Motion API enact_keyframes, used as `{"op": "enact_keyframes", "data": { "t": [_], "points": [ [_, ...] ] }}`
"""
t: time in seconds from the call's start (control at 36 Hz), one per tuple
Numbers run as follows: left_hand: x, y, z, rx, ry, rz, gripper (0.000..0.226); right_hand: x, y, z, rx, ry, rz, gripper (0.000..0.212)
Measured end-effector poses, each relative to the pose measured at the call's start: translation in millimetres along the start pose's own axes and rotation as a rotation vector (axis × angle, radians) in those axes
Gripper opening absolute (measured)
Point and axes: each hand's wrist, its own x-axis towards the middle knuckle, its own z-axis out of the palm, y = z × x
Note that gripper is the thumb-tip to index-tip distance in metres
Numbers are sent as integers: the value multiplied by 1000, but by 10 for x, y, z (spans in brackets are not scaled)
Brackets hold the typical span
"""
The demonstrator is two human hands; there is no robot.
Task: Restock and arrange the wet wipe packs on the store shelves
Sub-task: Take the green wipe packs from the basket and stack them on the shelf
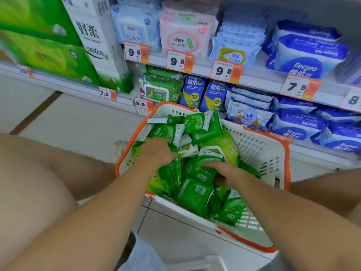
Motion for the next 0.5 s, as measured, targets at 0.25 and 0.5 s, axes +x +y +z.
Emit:
{"op": "enact_keyframes", "data": {
  "t": [0.25, 0.5],
  "points": [
    [-240, 395, 237, -424, -247, 111, 27, -198, -38, 104, -163, -118, -48, 41],
    [-210, 337, 77, -376, -356, -30, 85, -748, -689, -480, -335, -206, -135, 38]
  ]
}}
